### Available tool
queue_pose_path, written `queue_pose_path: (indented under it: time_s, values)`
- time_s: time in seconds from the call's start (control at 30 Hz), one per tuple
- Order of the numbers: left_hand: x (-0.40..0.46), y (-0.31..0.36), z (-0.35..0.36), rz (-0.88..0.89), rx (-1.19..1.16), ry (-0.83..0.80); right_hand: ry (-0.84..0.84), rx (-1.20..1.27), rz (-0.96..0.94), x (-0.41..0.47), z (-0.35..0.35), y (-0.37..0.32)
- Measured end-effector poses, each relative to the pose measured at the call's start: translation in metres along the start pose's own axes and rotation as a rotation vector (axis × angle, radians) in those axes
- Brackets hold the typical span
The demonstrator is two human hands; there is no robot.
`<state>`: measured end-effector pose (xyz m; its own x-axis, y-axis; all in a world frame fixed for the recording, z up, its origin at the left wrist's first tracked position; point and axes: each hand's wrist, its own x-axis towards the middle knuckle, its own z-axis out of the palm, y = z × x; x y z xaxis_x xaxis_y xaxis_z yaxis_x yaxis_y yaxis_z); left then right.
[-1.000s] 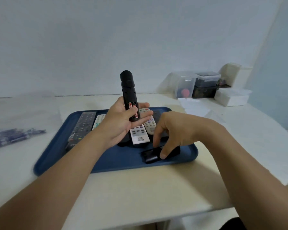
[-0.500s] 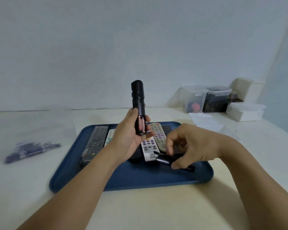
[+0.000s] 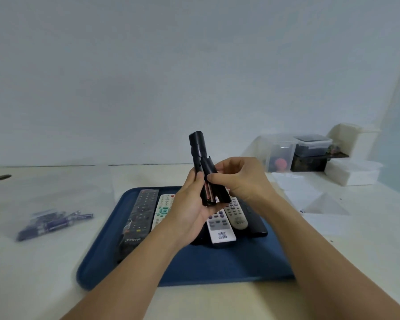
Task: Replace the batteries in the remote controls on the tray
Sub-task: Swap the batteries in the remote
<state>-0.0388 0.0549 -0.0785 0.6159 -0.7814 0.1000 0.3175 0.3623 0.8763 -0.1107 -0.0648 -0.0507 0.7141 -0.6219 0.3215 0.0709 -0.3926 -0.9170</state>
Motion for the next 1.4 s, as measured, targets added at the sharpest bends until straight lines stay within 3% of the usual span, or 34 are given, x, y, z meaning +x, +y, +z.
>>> queue_pose_path:
  time_s: [0.4,0.7,1.03,1.13,1.3,1.4]
  values:
    - [0.001,-0.005,0.0,0.065,0.163,-0.034,0.054,-0.018,-0.068,-0.015,0.012,0.0]
    - [-0.002,-0.004,0.002,0.086,0.162,-0.058,0.019,0.017,-0.072,-0.017,0.012,-0.002]
    - [-0.003,-0.005,-0.002,0.105,0.375,-0.051,-0.01,-0.016,-0.15,-0.015,0.007,0.0]
    - [-0.006,0.0,-0.001,0.098,0.342,-0.091,-0.066,0.099,-0.102,-0.011,0.0,0.002]
    - [-0.011,0.006,0.0,0.027,0.346,-0.173,-0.086,0.035,-0.122,-0.011,-0.009,-0.004]
    - [-0.012,0.002,0.0,0.131,0.473,-0.068,-0.089,0.073,-0.192,-0.012,-0.009,-0.004]
